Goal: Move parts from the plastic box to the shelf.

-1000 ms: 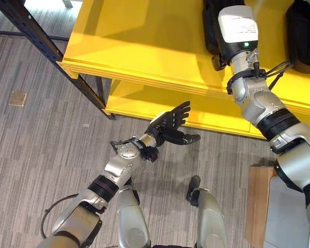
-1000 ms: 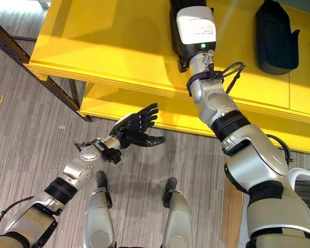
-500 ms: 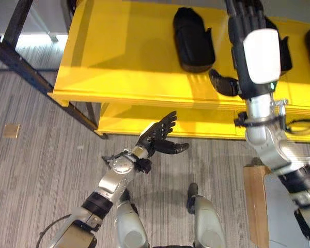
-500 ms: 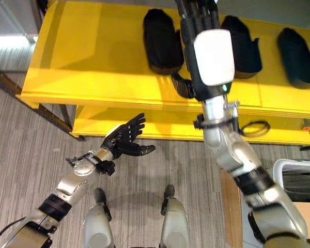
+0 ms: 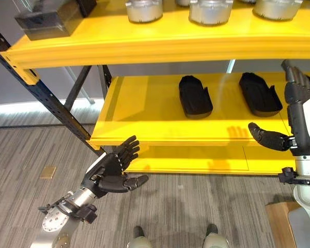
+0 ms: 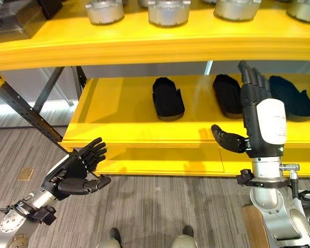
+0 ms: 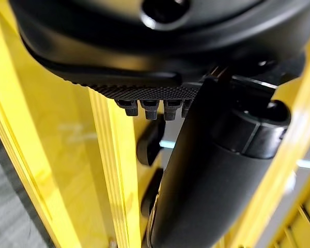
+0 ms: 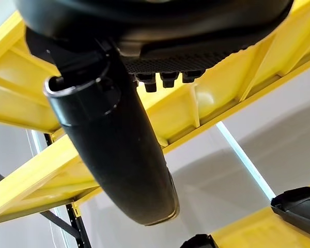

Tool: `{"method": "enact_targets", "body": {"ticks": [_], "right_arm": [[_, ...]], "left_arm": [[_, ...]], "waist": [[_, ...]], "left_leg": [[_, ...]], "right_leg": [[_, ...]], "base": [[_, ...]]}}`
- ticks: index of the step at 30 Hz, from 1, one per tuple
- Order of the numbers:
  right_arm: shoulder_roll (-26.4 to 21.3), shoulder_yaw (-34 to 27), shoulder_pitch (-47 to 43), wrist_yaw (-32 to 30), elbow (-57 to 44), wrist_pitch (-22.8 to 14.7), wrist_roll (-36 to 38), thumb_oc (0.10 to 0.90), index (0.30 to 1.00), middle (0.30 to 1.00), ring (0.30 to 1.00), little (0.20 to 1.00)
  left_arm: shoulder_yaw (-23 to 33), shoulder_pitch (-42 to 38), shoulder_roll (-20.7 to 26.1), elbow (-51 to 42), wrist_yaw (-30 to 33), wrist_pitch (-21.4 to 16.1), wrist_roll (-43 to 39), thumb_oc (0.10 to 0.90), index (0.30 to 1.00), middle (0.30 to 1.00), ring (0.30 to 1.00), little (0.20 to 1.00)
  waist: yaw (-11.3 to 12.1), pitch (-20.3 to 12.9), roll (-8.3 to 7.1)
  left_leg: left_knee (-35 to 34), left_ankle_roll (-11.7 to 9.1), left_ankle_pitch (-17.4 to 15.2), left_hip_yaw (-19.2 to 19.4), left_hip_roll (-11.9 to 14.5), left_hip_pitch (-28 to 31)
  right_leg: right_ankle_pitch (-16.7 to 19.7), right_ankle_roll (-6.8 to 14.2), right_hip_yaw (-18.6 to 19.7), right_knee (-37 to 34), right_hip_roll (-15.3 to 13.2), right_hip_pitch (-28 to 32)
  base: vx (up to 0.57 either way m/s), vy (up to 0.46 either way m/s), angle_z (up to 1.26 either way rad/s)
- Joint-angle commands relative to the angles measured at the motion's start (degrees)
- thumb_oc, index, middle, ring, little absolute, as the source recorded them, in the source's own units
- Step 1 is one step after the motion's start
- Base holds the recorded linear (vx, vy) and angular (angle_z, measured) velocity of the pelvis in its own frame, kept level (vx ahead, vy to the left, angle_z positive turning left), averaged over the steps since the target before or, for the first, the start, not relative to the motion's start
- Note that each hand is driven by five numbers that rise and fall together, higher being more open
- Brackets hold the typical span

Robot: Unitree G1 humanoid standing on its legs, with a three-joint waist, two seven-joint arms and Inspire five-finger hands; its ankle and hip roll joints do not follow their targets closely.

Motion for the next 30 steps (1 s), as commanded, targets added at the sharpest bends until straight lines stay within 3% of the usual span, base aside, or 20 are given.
{"method": "enact_targets", "body": {"ticks": [1,3,9,15,19,21,23,25,27,28,29,30], "right_arm": [[-0.35,-5.8,-1.56,-0.92,-5.8,-0.01,3.44,0.9,1.0,1.0,1.0,1.0],[-0.52,-6.4,-0.75,-0.35,-5.73,0.25,3.43,0.9,1.0,1.0,1.0,1.0],[-3.2,-7.32,-0.63,2.14,-4.21,5.75,3.81,0.9,1.0,1.0,1.0,1.0],[-6.51,-9.76,-0.63,-1.67,-1.12,14.82,5.89,0.9,1.0,1.0,1.0,1.0],[-3.13,-7.99,-3.41,-1.33,3.15,15.08,2.36,0.9,1.0,1.0,1.0,1.0],[-2.23,-5.97,-5.06,-0.49,3.72,13.71,0.86,0.9,1.0,1.0,1.0,1.0],[-1.54,-4.64,-6.5,-1.26,3.37,13.97,1.51,0.9,1.0,1.0,1.0,1.0],[-0.89,-4.25,-6.63,-2.8,4.14,13.5,1.42,0.9,1.0,1.0,1.0,1.0],[-0.05,-4.18,-5.69,-4.55,4.5,12.32,0.09,0.9,1.0,1.0,1.0,1.0],[-0.02,-4.16,-5.6,-4.58,4.42,12.34,0.02,0.9,1.0,1.0,1.0,1.0],[0.03,-4.07,-5.73,-4.32,4.04,12.23,-0.27,0.9,1.0,1.0,1.0,1.0],[0.01,-3.76,-6.36,-4.28,3.14,12.59,-1.7,0.9,1.0,1.0,1.0,1.0]], "left_arm": [[3.65,0.24,2.17,-5.93,-2.07,-2.72,-3.15,0.9,1.0,1.0,1.0,1.0],[4.28,1.07,2.3,-6.18,-2.81,-2.64,-3.21,0.9,1.0,1.0,1.0,1.0],[4.7,1.84,3.46,-6.49,-5.21,-2.42,-2.52,0.9,1.0,1.0,1.0,1.0],[0.5,-4.01,5.66,-5.86,-7.33,-3.06,-3.66,0.9,1.0,1.0,1.0,1.0],[-4.55,-10.77,5.31,-5.43,-10.33,-0.34,-6.2,0.9,1.0,1.0,1.0,1.0],[-6.74,-11.55,4.13,-5.05,-6.06,-0.67,-2.34,0.9,1.0,1.0,1.0,1.0],[-7.38,-10.76,4.24,-5.24,-3.15,-2.1,-3.28,0.9,1.0,1.0,1.0,1.0],[-6.77,-9.61,4.45,-4.79,-3.17,-3.46,-4.53,0.9,1.0,1.0,1.0,1.0],[-4.93,-6.16,4.21,-3.46,-3.44,-5.76,-3.44,0.9,1.0,1.0,1.0,1.0],[-4.86,-5.93,4.19,-3.41,-3.49,-5.91,-3.43,0.9,1.0,1.0,1.0,1.0],[-4.46,-5.15,4.1,-3.25,-3.06,-6.33,-3.79,0.9,1.0,1.0,1.0,1.0],[-3.53,-3.14,3.63,-2.78,-2.48,-7.51,-5.93,0.9,1.0,1.0,1.0,1.0]], "waist": [[0.38,-3.82,-3.01],[0.52,-3.99,-3.17],[0.81,-4.34,-4.11],[-0.05,-2.43,-5.61],[-0.21,-0.38,-6.98],[0.54,0.86,-7.91],[1.08,1.33,-8.03],[0.99,1.56,-7.67],[1.4,1.57,-6.65],[1.47,1.53,-6.65],[1.75,1.46,-6.4],[2.82,1.1,-6.43]], "left_leg": [[-0.88,2.43,0.77,0.54,0.79,0.37],[-1.07,2.44,0.68,0.71,0.64,0.48],[-1.3,3.06,-0.33,1.47,-0.54,0.87],[3.4,4.86,-3.9,1.75,-3.11,-1.4],[5.67,6.37,-5.81,2.85,-4.57,-3.83],[5.44,6.12,-6.49,6.7,-3.99,-2.03],[4.42,5.7,-7.52,8.58,-3.1,-0.54],[4.58,6.83,-7.46,9.33,-2.76,-1.36],[5.72,8.71,-7.6,11.08,-2.63,-2.31],[5.82,8.73,-7.66,11.23,-2.6,-2.3],[6.1,8.92,-7.7,12.05,-2.41,-2.37],[6.49,8.68,-7.03,14.84,-1.66,-2.53]], "right_leg": [[-6.06,-2.6,-2.78,1.28,0.29,5.14],[-5.97,-2.48,-2.98,0.98,0.29,5.36],[-5.09,-1.74,-3.43,-0.7,-0.02,6.15],[-3.81,-0.36,-2.85,0.94,-2.23,4.14],[2.48,1.21,-2.65,-0.07,-5.64,1.92],[7.61,2.39,-7.44,-0.37,-8.32,2.15],[9.32,3.91,-9.02,2.57,-9.38,1.14],[6.91,2.95,-8.19,7.37,-8.47,-0.08],[1.05,0.02,-8.63,15.26,-7.06,-0.04],[0.68,-0.12,-8.61,15.63,-7.06,-0.08],[-0.31,-0.57,-9.67,16.58,-7.1,0.56],[-3.45,-1.45,-13.21,14.74,-6.06,3.8]], "base": [[-0.03,0.076,-0.03],[-0.02,0.074,-0.04],[-0.01,0.153,0.0],[-0.06,0.233,0.01],[-0.13,0.111,0.03],[-0.09,0.014,-0.19],[-0.16,0.001,-0.95],[-0.19,0.011,-1.48],[-0.16,-0.003,-1.01],[-0.11,-0.026,-0.45],[-0.08,-0.107,-0.72],[-0.09,-0.194,-0.76]]}}
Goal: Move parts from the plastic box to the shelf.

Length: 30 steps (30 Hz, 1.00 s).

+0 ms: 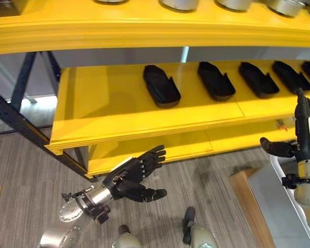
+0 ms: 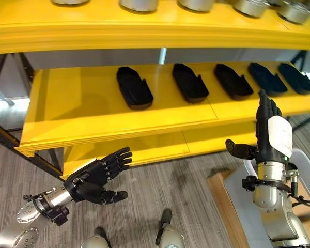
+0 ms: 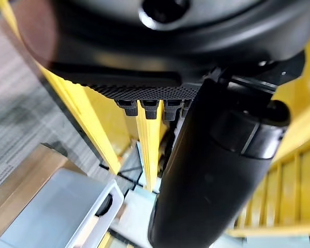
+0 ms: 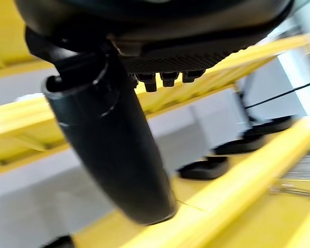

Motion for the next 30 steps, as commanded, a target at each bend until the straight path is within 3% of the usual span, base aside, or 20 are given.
{"method": "enact_targets", "body": {"ticks": [1,3,6,11,17,22,24,30], "right_arm": [[-2.49,-3.73,-8.61,-4.67,-2.02,-2.48,-5.05,0.9,1.0,1.0,1.0,1.0],[-3.05,-2.83,-10.78,-3.91,-1.49,-0.42,-5.73,0.9,1.0,1.0,1.0,1.0],[-4.74,-2.75,-13.66,-2.72,-1.04,2.52,-7.81,0.9,1.0,1.0,1.0,1.0],[-6.88,-5.74,-11.89,-3.22,-1.3,1.25,-10.17,0.9,1.0,1.0,1.0,1.0],[-10.2,-7.47,-10.66,-5.57,2.51,2.77,-12.24,0.9,1.0,1.0,1.0,1.0],[-10.06,-4.97,-13.46,-8.46,7.15,3.85,-10.89,0.9,1.0,1.0,1.0,1.0],[-9.75,-1.94,-16.84,-10.15,9.01,1.3,-13.14,0.9,1.0,1.0,1.0,1.0],[-9.57,3.68,-22.17,-6.12,5.68,-5.08,-15.05,0.9,1.0,1.0,1.0,1.0]], "left_arm": [[3.23,0.93,0.63,-5.24,0.05,-7.76,-6.47,0.9,1.0,1.0,1.0,1.0],[3.68,1.23,-0.16,-5.52,0.49,-5.83,-9.0,0.9,1.0,1.0,1.0,1.0],[4.69,1.3,-2.28,-6.37,0.86,-3.51,-9.67,0.9,1.0,1.0,1.0,1.0],[6.23,2.61,-2.97,-7.12,-0.87,-3.12,-11.01,0.9,1.0,1.0,1.0,1.0],[3.57,0.35,-3.44,-6.28,-3.87,-2.09,-13.39,0.9,1.0,1.0,1.0,1.0],[-1.99,-3.8,-4.12,-5.83,-3.92,-8.54,-13.74,0.9,1.0,1.0,1.0,1.0],[-6.27,-9.74,-5.38,-5.3,-1.47,-11.87,-15.89,0.9,1.0,1.0,1.0,1.0],[-11.28,-19.88,-9.7,-2.57,4.83,-13.82,-11.26,0.9,1.0,1.0,1.0,1.0]], "waist": [[3.07,-2.28,0.32],[4.09,-2.37,0.08],[3.65,-2.72,0.18],[1.66,-2.28,0.68],[-1.47,-1.29,1.51],[-3.53,-0.65,2.82],[-5.13,-0.23,3.54],[-8.3,-0.54,3.61]], "left_leg": [[-3.61,4.74,-0.04,5.97,-3.22,1.5],[-1.78,3.36,0.95,7.79,-1.31,1.01],[-2.82,0.68,4.19,9.25,1.27,0.84],[-4.13,-0.84,5.68,10.43,2.81,1.84],[-4.31,-2.22,6.99,9.97,4.79,2.82],[-4.75,-4.0,9.38,11.07,7.5,4.1],[-5.6,-4.58,10.24,11.97,8.31,5.42],[-3.43,-6.3,11.28,10.82,9.32,7.29]], "right_leg": [[-5.32,4.71,-3.12,-3.85,-2.91,12.67],[-6.4,4.06,-6.11,-9.03,-1.32,15.8],[-6.64,4.5,-5.9,-12.92,1.56,16.43],[-7.13,4.41,-4.88,-12.17,3.24,13.86],[-9.56,1.96,-2.77,-6.95,4.43,9.12],[-10.67,1.14,-1.83,-2.5,3.57,5.12],[-11.66,0.52,-1.24,0.68,3.05,2.17],[-13.77,-1.36,2.09,3.78,5.49,-1.47]], "base": [[-0.05,-0.295,-1.1],[0.03,-0.266,-1.17],[0.02,-0.299,-1.09],[-0.01,-0.25,-0.69],[0.0,-0.288,-0.39],[-0.04,-0.219,-0.17],[-0.07,-0.227,-0.17],[0.0,-0.22,-0.4]]}}
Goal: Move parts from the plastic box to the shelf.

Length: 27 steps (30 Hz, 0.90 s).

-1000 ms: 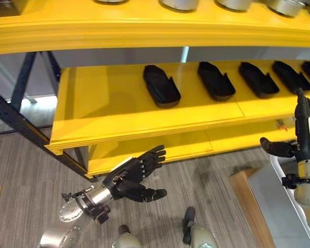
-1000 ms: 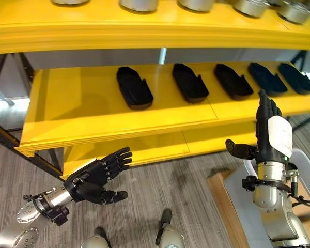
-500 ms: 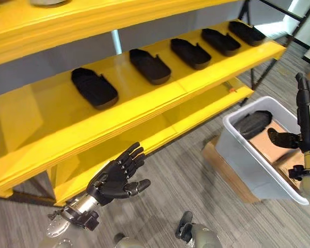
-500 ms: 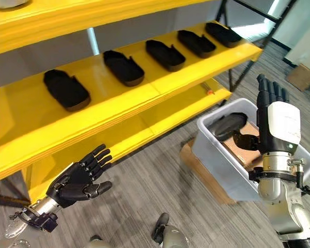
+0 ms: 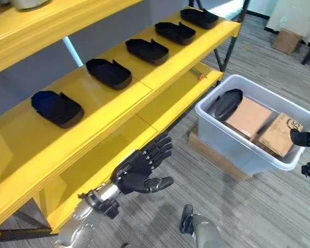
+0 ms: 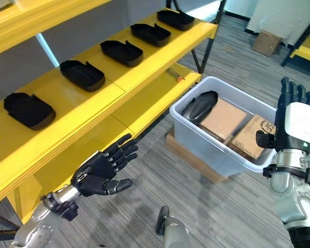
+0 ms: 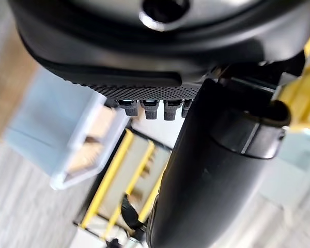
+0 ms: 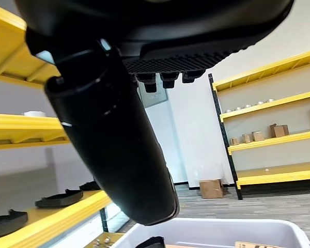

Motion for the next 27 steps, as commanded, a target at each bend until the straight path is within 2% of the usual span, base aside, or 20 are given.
{"method": "enact_targets", "body": {"ticks": [1,3,5,6,7,8,10,11,14,16,18,20,23,27], "right_arm": [[-1.14,0.14,-7.32,-1.42,-9.09,-6.65,-3.77,0.9,1.0,1.0,1.0,1.0],[0.1,1.99,-7.9,1.22,-10.5,-8.77,-3.0,0.9,1.0,1.0,1.0,1.0],[1.38,4.03,-8.76,2.79,-11.0,-11.22,-3.69,0.9,1.0,1.0,1.0,1.0],[1.92,4.44,-8.84,3.77,-11.39,-10.8,-2.43,0.9,1.0,1.0,1.0,1.0],[2.19,4.6,-8.73,4.07,-11.43,-10.74,-2.42,0.9,1.0,1.0,1.0,1.0],[3.18,5.09,-8.04,4.57,-11.34,-10.99,-2.39,0.9,1.0,1.0,1.0,1.0],[3.96,5.16,-7.09,4.78,-11.66,-11.07,-2.57,0.9,1.0,1.0,1.0,1.0],[5.43,5.11,-5.2,5.12,-12.79,-11.2,-2.96,0.9,1.0,1.0,1.0,1.0],[6.84,5.44,-3.2,5.15,-14.12,-10.81,-2.76,0.9,1.0,1.0,1.0,1.0],[8.58,5.39,-1.47,4.82,-15.36,-10.87,-0.78,0.9,1.0,1.0,1.0,1.0],[9.47,5.28,-0.63,5.08,-16.05,-11.25,-0.36,0.9,1.0,1.0,1.0,1.0],[10.29,5.91,0.04,5.72,-17.29,-11.77,-0.52,0.9,1.0,1.0,1.0,1.0],[10.77,6.11,1.59,6.01,-18.6,-11.27,0.78,0.9,1.0,1.0,1.0,1.0],[11.71,6.02,3.44,5.59,-19.16,-11.63,0.66,0.9,1.0,1.0,1.0,1.0]], "left_arm": [[0.68,-5.7,-3.82,-4.44,4.38,-8.36,-0.82,0.9,1.0,1.0,1.0,1.0],[1.43,-5.55,-4.23,-4.32,6.05,-8.56,-1.62,0.9,1.0,1.0,1.0,1.0],[2.7,-4.65,-4.65,-4.11,7.1,-8.41,-0.65,0.9,1.0,1.0,1.0,1.0],[3.29,-4.04,-4.44,-4.64,6.99,-7.58,-0.25,0.9,1.0,1.0,1.0,1.0],[3.45,-3.68,-4.29,-4.85,6.88,-7.28,-0.28,0.9,1.0,1.0,1.0,1.0],[3.96,-2.46,-3.88,-5.6,5.73,-5.73,-1.08,0.9,1.0,1.0,1.0,1.0],[4.3,-1.6,-3.74,-6.06,4.58,-4.83,-2.05,0.9,1.0,1.0,1.0,1.0],[4.66,-0.23,-3.69,-6.66,3.7,-4.51,-1.72,0.9,1.0,1.0,1.0,1.0],[5.19,1.33,-3.87,-7.02,2.47,-4.41,-2.49,0.9,1.0,1.0,1.0,1.0],[6.98,3.22,-4.74,-6.71,1.22,-4.28,-1.87,0.9,1.0,1.0,1.0,1.0],[7.76,4.02,-4.99,-6.5,0.83,-4.05,-1.85,0.9,1.0,1.0,1.0,1.0],[8.97,5.35,-4.77,-6.29,0.26,-3.96,-1.95,0.9,1.0,1.0,1.0,1.0],[9.61,6.11,-4.47,-5.57,-1.08,-4.04,-1.16,0.9,1.0,1.0,1.0,1.0],[9.3,5.66,-2.56,-5.09,-1.18,-5.08,-0.63,0.9,1.0,1.0,1.0,1.0]], "waist": [[-2.06,-1.02,-1.42],[-1.35,-1.35,-1.45],[-0.13,-1.8,-1.44],[0.23,-1.8,-1.27],[0.39,-1.83,-1.2],[0.86,-1.95,-0.97],[1.07,-2.09,-0.78],[1.61,-2.39,-0.54],[2.83,-2.64,-0.3],[4.43,-2.63,-0.1],[4.83,-2.61,-0.18],[5.51,-2.65,-0.4],[5.16,-2.85,-0.69],[4.72,-3.31,-1.37]], "left_leg": [[1.14,0.04,8.65,-10.56,3.23,-5.31],[2.91,0.52,7.74,-16.16,0.88,-6.81],[4.08,3.02,3.5,-23.37,-4.59,-9.04],[4.12,4.54,3.58,-23.6,-6.07,-10.36],[4.15,4.82,3.27,-23.92,-6.77,-10.75],[3.42,5.61,2.41,-24.23,-8.64,-11.55],[1.92,5.94,2.08,-23.99,-9.68,-11.79],[-1.25,6.13,2.13,-24.81,-11.01,-12.16],[-3.89,5.76,4.33,-27.91,-11.43,-13.73],[-6.02,4.55,9.07,-30.8,-9.97,-17.18],[-6.14,4.44,9.85,-31.27,-9.4,-18.16],[-5.83,5.02,8.0,-32.48,-9.9,-18.27],[-5.05,6.07,5.78,-30.65,-10.28,-17.22],[-4.06,8.17,2.28,-29.91,-13.15,-15.68]], "right_leg": [[-3.27,5.35,4.44,-6.76,1.78,9.66],[-2.67,5.25,7.17,-8.34,3.35,9.73],[-1.42,5.74,10.39,-11.13,4.34,10.53],[0.26,5.31,10.52,-12.89,4.85,10.75],[0.5,5.4,10.73,-13.62,4.94,11.12],[1.12,5.66,11.0,-15.84,5.0,12.66],[1.44,5.91,10.85,-17.13,4.88,13.85],[1.73,6.41,11.04,-18.21,4.69,15.23],[1.71,6.39,12.22,-19.28,5.21,17.03],[0.39,6.2,13.63,-20.4,5.67,20.48],[-0.12,6.24,14.03,-20.47,5.56,21.73],[-1.06,6.39,14.8,-19.67,5.55,22.51],[-1.81,6.42,14.5,-18.74,5.39,22.82],[-1.3,7.32,14.27,-18.74,4.79,22.18]], "base": [[0.04,-0.12,-0.52],[0.07,-0.098,-0.86],[0.08,-0.076,-1.38],[0.04,-0.084,-1.45],[0.06,-0.084,-1.41],[0.14,-0.04,-1.18],[0.16,0.018,-0.86],[0.22,0.085,-0.24],[0.22,0.097,-0.2],[0.38,0.197,-0.34],[0.25,0.139,-0.35],[0.31,0.226,-0.47],[0.24,0.229,-0.51],[0.18,0.218,-0.14]]}}
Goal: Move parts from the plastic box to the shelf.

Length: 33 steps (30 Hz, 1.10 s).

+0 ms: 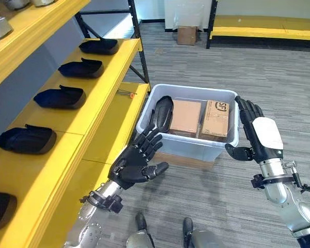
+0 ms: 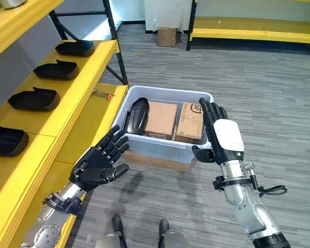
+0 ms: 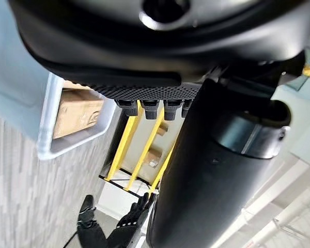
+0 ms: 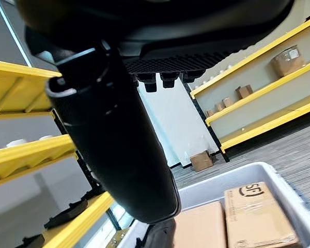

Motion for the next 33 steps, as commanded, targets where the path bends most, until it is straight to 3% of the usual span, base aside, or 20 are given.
{"method": "enact_targets", "body": {"ticks": [1,8,9,13,17,19,20,22,23,24,25,28,30,32,33], "right_arm": [[0.0,-2.1,-4.16,-3.38,-6.36,-4.01,-0.04,0.9,1.0,1.0,1.0,1.0],[-0.34,-1.89,-6.53,-3.69,-6.03,-4.48,-0.47,0.9,1.0,1.0,1.0,1.0],[-0.9,-2.45,-7.03,-3.65,-5.94,-3.69,0.53,0.9,1.0,1.0,1.0,1.0],[-0.11,-1.72,-9.3,-3.04,-4.61,-1.62,2.41,0.9,1.0,1.0,1.0,1.0],[1.37,-1.19,-10.32,-3.96,-3.84,-1.57,1.43,0.9,1.0,1.0,1.0,1.0],[2.72,-0.65,-10.16,-4.53,-4.29,-2.12,1.01,0.9,1.0,1.0,1.0,1.0],[3.24,-0.29,-9.93,-4.58,-5.25,-2.11,1.01,0.9,1.0,1.0,1.0,1.0],[4.24,0.21,-10.14,-4.93,-5.45,-3.22,0.72,0.9,1.0,1.0,1.0,1.0],[4.68,0.49,-10.53,-5.31,-4.92,-3.87,-0.08,0.9,1.0,1.0,1.0,1.0],[5.34,0.94,-10.9,-5.78,-4.45,-3.91,-1.26,0.9,1.0,1.0,1.0,1.0],[6.27,1.62,-11.77,-5.58,-3.82,-3.49,-2.54,0.9,1.0,1.0,1.0,1.0],[7.35,3.41,-13.06,-4.44,-2.63,-3.97,-4.6,0.9,1.0,1.0,1.0,1.0],[6.59,2.96,-12.1,-2.44,-3.09,-5.83,-4.41,0.9,1.0,1.0,1.0,1.0],[4.22,2.05,-10.35,0.73,-5.85,-7.27,-2.2,0.9,1.0,1.0,1.0,1.0],[3.78,2.02,-10.33,1.35,-6.33,-7.16,-1.65,0.9,1.0,1.0,1.0,1.0]], "left_arm": [[2.83,-0.99,2.95,-6.87,-2.7,-5.28,-0.83,0.9,1.0,1.0,1.0,1.0],[4.54,0.09,4.34,-5.15,-1.86,-3.73,3.77,0.9,1.0,1.0,1.0,1.0],[5.4,1.32,5.03,-4.67,-3.91,-3.89,3.1,0.9,1.0,1.0,1.0,1.0],[6.37,3.47,4.46,-4.6,-4.22,-3.81,2.97,0.9,1.0,1.0,1.0,1.0],[5.8,3.54,3.71,-4.47,-0.69,-3.12,5.0,0.9,1.0,1.0,1.0,1.0],[6.13,4.0,3.95,-4.06,1.44,-1.92,5.79,0.9,1.0,1.0,1.0,1.0],[6.33,3.83,4.32,-3.76,1.5,-1.94,6.19,0.9,1.0,1.0,1.0,1.0],[6.41,4.31,5.57,-2.77,-2.31,-2.83,3.57,0.9,1.0,1.0,1.0,1.0],[6.47,4.53,6.08,-2.62,-2.78,-2.64,2.23,0.9,1.0,1.0,1.0,1.0],[6.67,4.74,6.39,-2.51,-3.62,-2.13,0.71,0.9,1.0,1.0,1.0,1.0],[6.71,5.16,6.45,-2.72,-3.73,-3.77,-1.44,0.9,1.0,1.0,1.0,1.0],[6.78,5.39,5.52,-3.82,-4.99,-2.51,-6.38,0.9,1.0,1.0,1.0,1.0],[6.33,5.35,5.15,-3.86,-4.19,-2.51,-5.13,0.9,1.0,1.0,1.0,1.0],[5.91,5.92,4.62,-4.66,-5.02,-1.55,-5.84,0.9,1.0,1.0,1.0,1.0],[5.69,6.08,4.5,-4.81,-5.5,-1.85,-5.82,0.9,1.0,1.0,1.0,1.0]], "waist": [[1.06,-3.75,-4.28],[3.5,-5.13,-5.19],[4.43,-5.32,-5.84],[6.68,-5.6,-6.37],[7.48,-5.21,-6.19],[6.95,-4.69,-6.0],[6.44,-4.41,-6.23],[5.96,-4.61,-6.23],[6.08,-4.65,-6.21],[6.46,-4.68,-6.08],[7.48,-4.67,-5.74],[8.56,-4.69,-5.65],[7.61,-4.68,-5.92],[6.8,-5.04,-6.35],[6.65,-5.04,-6.34]], "left_leg": [[2.49,0.22,-4.85,-0.27,-2.89,-1.08],[2.5,2.87,-7.75,-0.4,-6.01,-0.52],[3.05,3.92,-8.99,0.26,-6.9,-0.29],[1.51,6.56,-11.9,1.79,-9.28,2.88],[2.05,6.87,-13.27,2.45,-9.37,5.0],[2.0,5.56,-13.75,2.23,-8.43,6.44],[1.86,5.02,-12.83,2.84,-7.94,6.41],[1.31,3.06,-13.94,1.82,-6.55,7.58],[1.21,2.72,-14.24,1.77,-6.12,7.88],[1.33,2.29,-14.62,1.96,-5.36,8.39],[1.68,1.43,-15.11,3.04,-3.64,9.39],[1.48,0.59,-15.11,3.04,-1.99,10.18],[2.74,0.24,-14.48,0.93,-1.52,9.09],[4.01,-0.78,-13.17,-0.32,-0.05,7.64],[4.34,-0.98,-13.07,-0.49,0.36,7.37]], "right_leg": [[-3.93,4.61,-3.73,-0.25,-6.05,7.46],[-3.86,5.71,-5.11,0.06,-6.96,7.11],[-4.44,6.05,-6.89,2.97,-7.34,7.22],[-0.76,9.18,-11.43,17.36,-10.39,3.05],[1.65,8.8,-14.2,16.52,-13.78,1.41],[6.32,9.49,-13.34,8.65,-15.91,0.39],[10.69,9.8,-12.9,3.06,-17.67,-0.39],[19.96,13.98,-9.62,-6.37,-23.24,-0.38],[22.6,14.99,-9.14,-8.45,-25.05,-0.43],[24.83,15.69,-9.38,-10.32,-26.88,-0.28],[26.51,16.31,-12.38,-13.56,-28.84,0.14],[26.95,16.38,-14.92,-14.2,-29.42,0.94],[25.14,16.21,-11.43,-13.02,-28.57,1.34],[18.76,14.95,-10.68,-12.31,-24.58,2.4],[17.71,14.74,-10.45,-11.75,-24.02,2.25]], "base": [[0.08,0.159,0.02],[0.08,0.179,0.02],[0.08,0.239,-0.09],[0.1,0.203,-0.14],[0.11,-0.013,-0.44],[0.09,-0.222,-0.19],[0.08,-0.296,-0.03],[0.25,-0.402,0.01],[0.32,-0.377,0.17],[0.32,-0.419,0.34],[0.33,-0.421,0.32],[0.3,-0.35,0.2],[0.35,-0.378,0.47],[0.35,-0.376,0.34],[0.27,-0.329,-0.08]]}}
